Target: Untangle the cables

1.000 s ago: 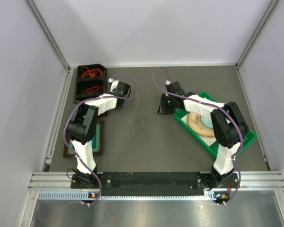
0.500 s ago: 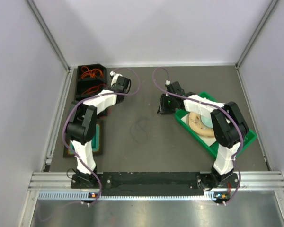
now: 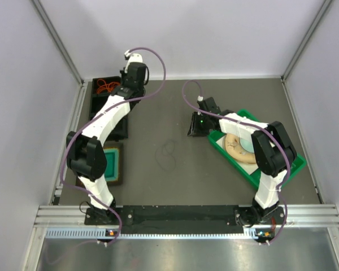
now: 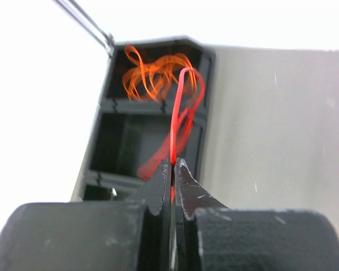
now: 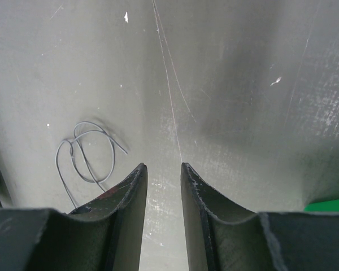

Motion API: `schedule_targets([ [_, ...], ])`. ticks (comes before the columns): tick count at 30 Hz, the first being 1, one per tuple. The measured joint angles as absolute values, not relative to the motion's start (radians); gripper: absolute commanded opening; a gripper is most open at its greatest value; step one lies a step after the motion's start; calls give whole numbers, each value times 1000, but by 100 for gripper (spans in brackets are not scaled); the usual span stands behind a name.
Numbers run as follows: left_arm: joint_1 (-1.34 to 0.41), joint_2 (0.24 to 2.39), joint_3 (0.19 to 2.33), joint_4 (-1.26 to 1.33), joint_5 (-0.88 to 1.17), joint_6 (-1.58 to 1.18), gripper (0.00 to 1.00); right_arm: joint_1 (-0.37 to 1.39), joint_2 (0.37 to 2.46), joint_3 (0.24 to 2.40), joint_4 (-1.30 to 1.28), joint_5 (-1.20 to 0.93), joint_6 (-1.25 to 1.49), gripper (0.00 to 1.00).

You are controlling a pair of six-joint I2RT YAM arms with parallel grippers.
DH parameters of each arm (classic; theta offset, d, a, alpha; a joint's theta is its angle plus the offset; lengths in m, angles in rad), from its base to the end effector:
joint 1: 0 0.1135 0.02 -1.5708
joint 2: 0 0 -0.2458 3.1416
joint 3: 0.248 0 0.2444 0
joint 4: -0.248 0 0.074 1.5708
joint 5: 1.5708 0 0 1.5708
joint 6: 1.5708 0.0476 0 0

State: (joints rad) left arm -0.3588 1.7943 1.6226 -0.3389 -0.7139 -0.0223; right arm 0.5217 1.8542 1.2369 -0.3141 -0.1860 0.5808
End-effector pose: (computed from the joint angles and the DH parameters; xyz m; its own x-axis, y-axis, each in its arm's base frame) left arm 0.3987 -0.1162 0.3181 -0.4515 0.1513 -0.8794 -0.2796 0.9119 0.3005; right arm 0.3326 0.2014 0.1644 -0.9028 0.1030 -0.4174 -0.1077 0.8858 0.4515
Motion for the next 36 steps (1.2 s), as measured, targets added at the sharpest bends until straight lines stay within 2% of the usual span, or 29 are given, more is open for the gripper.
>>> schedule_targets([
  [6,-308,1796,1633,-257,-710,75,0,522,1854,1237,-314,-186,581,31],
  [15,-214,1845,1523,-51,-671,216,0,522,1854,1237,-314,-186,580,30],
  [36,-87,2008,1430,-22,-604,214,1,522,1855,1239,-322,-186,580,30],
])
